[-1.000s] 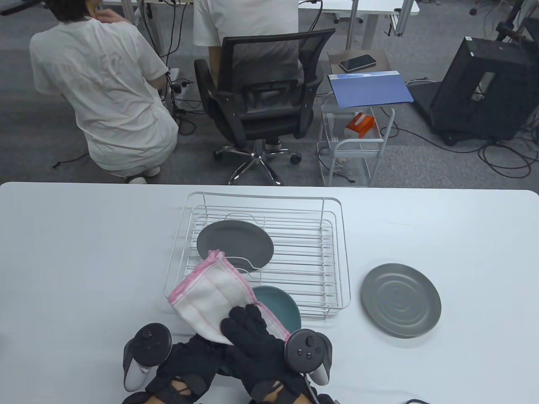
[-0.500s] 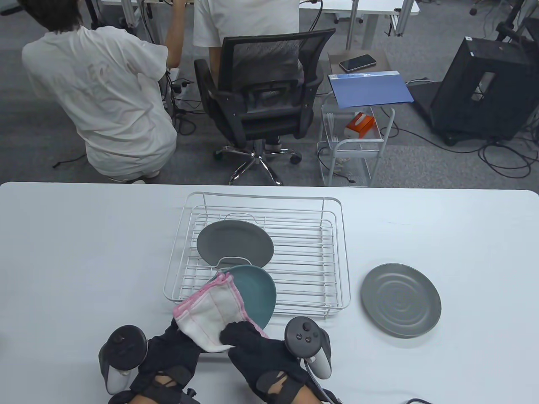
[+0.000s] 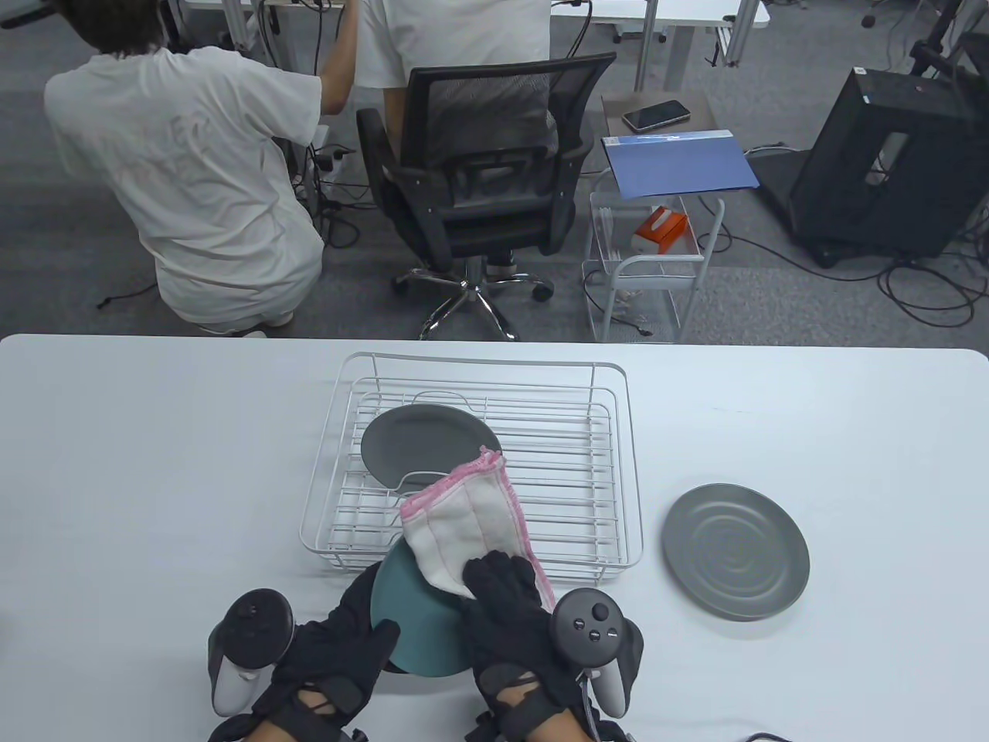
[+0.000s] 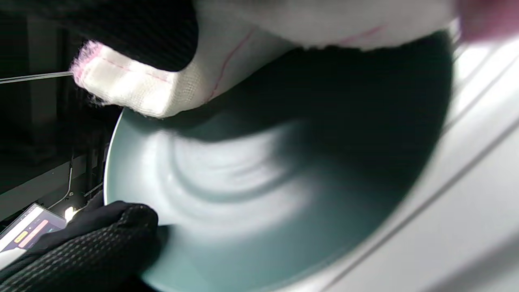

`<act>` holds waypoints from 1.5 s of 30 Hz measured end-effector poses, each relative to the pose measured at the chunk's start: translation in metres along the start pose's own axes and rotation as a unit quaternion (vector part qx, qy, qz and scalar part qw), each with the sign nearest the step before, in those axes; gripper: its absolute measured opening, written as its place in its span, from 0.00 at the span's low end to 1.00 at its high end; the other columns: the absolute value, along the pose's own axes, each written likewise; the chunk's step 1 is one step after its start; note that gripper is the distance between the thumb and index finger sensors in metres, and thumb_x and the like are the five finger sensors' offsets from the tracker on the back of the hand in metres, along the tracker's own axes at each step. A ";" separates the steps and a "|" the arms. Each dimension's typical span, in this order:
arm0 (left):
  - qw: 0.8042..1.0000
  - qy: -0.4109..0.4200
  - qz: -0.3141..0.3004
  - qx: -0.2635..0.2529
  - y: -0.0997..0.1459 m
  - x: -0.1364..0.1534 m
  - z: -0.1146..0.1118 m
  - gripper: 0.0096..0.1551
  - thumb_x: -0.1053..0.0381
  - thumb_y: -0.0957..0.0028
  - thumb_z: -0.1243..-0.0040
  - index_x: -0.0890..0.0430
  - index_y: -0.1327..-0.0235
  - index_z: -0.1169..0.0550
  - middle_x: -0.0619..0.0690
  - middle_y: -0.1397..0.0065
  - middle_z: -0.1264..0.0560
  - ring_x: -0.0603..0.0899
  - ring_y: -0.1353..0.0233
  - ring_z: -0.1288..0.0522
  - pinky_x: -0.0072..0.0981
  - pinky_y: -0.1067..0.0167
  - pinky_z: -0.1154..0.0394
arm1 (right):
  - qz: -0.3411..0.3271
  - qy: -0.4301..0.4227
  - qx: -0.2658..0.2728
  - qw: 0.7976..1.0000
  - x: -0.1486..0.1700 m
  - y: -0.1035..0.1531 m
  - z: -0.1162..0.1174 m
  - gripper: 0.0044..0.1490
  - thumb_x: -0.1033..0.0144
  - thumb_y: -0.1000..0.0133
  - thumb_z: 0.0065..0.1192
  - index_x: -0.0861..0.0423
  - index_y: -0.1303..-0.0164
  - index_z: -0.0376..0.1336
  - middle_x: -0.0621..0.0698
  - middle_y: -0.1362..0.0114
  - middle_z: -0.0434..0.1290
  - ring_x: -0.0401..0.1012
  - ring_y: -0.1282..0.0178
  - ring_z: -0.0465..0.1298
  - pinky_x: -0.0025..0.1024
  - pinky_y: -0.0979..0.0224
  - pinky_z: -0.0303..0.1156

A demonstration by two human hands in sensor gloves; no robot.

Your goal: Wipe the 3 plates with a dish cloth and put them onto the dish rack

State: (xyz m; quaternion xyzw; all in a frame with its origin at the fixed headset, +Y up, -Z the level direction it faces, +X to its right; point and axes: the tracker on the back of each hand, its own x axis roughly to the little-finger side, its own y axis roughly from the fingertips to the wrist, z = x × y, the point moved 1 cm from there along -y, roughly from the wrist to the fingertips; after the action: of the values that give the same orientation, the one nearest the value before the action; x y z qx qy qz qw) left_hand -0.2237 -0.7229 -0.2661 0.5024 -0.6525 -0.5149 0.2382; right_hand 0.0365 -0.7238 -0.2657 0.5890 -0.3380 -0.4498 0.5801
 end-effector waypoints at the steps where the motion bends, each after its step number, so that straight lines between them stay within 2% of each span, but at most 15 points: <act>1: 1.000 -0.002 -0.001 0.009 -0.001 0.000 -0.003 0.38 0.53 0.41 0.41 0.51 0.23 0.46 0.57 0.25 0.27 0.61 0.50 0.09 0.55 0.44 0.20 | -0.005 0.002 0.005 1.000 -0.001 0.000 -0.001 0.35 0.56 0.44 0.58 0.58 0.29 0.58 0.57 0.23 0.49 0.49 0.27 0.38 0.53 0.29 0.39; 7: 0.999 -0.016 0.000 0.034 -0.002 -0.001 -0.013 0.38 0.53 0.41 0.42 0.50 0.23 0.47 0.56 0.24 0.27 0.60 0.50 0.09 0.54 0.43 0.20 | -0.054 -0.022 -0.001 0.998 -0.011 0.002 0.003 0.35 0.56 0.45 0.58 0.57 0.29 0.58 0.56 0.23 0.49 0.50 0.27 0.39 0.54 0.29 0.40; 13: 1.000 0.000 0.013 0.027 -0.003 0.004 -0.013 0.38 0.53 0.40 0.42 0.48 0.22 0.47 0.54 0.23 0.28 0.60 0.49 0.09 0.54 0.42 0.21 | -0.099 -0.063 -0.094 0.989 -0.018 0.002 0.025 0.35 0.56 0.45 0.58 0.57 0.29 0.59 0.56 0.23 0.50 0.49 0.26 0.39 0.53 0.28 0.39; 20: 0.999 -0.005 0.025 -0.022 0.001 0.006 -0.003 0.37 0.53 0.40 0.43 0.48 0.22 0.48 0.53 0.23 0.29 0.60 0.48 0.10 0.54 0.41 0.21 | -0.053 -0.093 -0.177 0.978 -0.013 0.005 0.047 0.35 0.55 0.44 0.57 0.57 0.28 0.58 0.56 0.23 0.50 0.49 0.26 0.39 0.54 0.28 0.40; 23: 0.999 -0.003 0.028 -0.036 0.001 0.008 0.000 0.37 0.53 0.40 0.43 0.48 0.22 0.47 0.53 0.23 0.29 0.60 0.47 0.10 0.54 0.41 0.21 | -0.026 -0.102 -0.181 0.978 -0.008 0.005 0.047 0.35 0.55 0.44 0.57 0.57 0.28 0.58 0.56 0.23 0.51 0.50 0.26 0.41 0.55 0.28 0.42; 27: 0.998 0.001 0.030 -0.060 0.003 0.009 0.007 0.37 0.53 0.40 0.43 0.48 0.22 0.47 0.53 0.23 0.29 0.60 0.47 0.10 0.54 0.41 0.22 | 0.014 -0.066 -0.202 0.977 -0.002 0.003 0.043 0.35 0.54 0.43 0.56 0.57 0.28 0.58 0.57 0.23 0.51 0.51 0.25 0.42 0.55 0.28 0.44; 32: 0.996 -0.016 0.021 -0.082 0.005 0.006 0.013 0.37 0.53 0.40 0.43 0.48 0.23 0.47 0.53 0.23 0.28 0.60 0.48 0.10 0.54 0.41 0.22 | 0.052 -0.017 -0.200 0.978 0.005 0.000 0.034 0.35 0.54 0.43 0.56 0.57 0.28 0.58 0.56 0.23 0.52 0.52 0.25 0.43 0.54 0.28 0.45; 37: 0.998 -0.019 0.012 -0.062 0.004 0.005 0.012 0.37 0.53 0.40 0.42 0.49 0.23 0.46 0.54 0.24 0.28 0.61 0.49 0.10 0.55 0.42 0.22 | 0.080 -0.006 -0.190 0.979 0.010 -0.003 0.022 0.35 0.54 0.42 0.56 0.58 0.28 0.58 0.56 0.23 0.52 0.51 0.25 0.43 0.55 0.28 0.45; 42: 0.999 -0.023 0.003 -0.030 0.001 0.003 0.006 0.37 0.54 0.41 0.42 0.50 0.23 0.46 0.55 0.24 0.28 0.62 0.50 0.10 0.55 0.43 0.21 | 0.094 -0.007 -0.134 0.987 0.012 -0.004 0.007 0.35 0.54 0.43 0.56 0.58 0.28 0.58 0.57 0.23 0.51 0.51 0.26 0.42 0.56 0.28 0.45; 45: 1.000 -0.022 0.002 -0.003 -0.001 0.004 0.001 0.38 0.53 0.41 0.41 0.51 0.23 0.46 0.56 0.24 0.28 0.62 0.50 0.09 0.55 0.43 0.21 | 0.083 -0.004 -0.083 0.993 0.011 -0.004 -0.002 0.35 0.54 0.43 0.56 0.58 0.28 0.58 0.57 0.24 0.51 0.50 0.27 0.42 0.56 0.28 0.44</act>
State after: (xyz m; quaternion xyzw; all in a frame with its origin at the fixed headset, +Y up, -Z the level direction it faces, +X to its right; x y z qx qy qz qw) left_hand -0.2255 -0.7256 -0.2686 0.4891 -0.6567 -0.5276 0.2263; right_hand 0.0422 -0.7329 -0.2713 0.5070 -0.3500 -0.4290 0.6607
